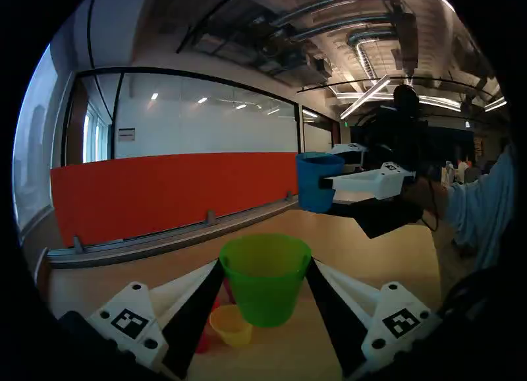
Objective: Pour water
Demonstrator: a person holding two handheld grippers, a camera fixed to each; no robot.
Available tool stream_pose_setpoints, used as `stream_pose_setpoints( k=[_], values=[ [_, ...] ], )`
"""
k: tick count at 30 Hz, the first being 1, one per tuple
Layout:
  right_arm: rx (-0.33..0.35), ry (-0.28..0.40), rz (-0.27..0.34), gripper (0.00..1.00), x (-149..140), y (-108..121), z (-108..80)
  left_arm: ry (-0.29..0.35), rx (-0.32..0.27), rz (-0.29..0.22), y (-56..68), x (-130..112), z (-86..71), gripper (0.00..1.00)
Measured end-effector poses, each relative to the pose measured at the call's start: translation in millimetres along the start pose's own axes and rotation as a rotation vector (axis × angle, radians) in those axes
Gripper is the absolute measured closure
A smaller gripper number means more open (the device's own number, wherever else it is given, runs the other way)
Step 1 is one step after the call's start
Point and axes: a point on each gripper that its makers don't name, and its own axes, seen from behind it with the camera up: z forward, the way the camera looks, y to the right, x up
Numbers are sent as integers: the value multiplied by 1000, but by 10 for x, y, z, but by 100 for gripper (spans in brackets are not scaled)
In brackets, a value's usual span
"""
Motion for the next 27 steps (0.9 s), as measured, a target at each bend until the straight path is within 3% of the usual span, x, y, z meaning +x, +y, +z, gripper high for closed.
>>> stream_pose_setpoints(
  k=[27],
  values=[
    [3, 23, -289, 10, 383, 72, 300, 3, -38, 11, 126, 8, 77, 13]
  ],
)
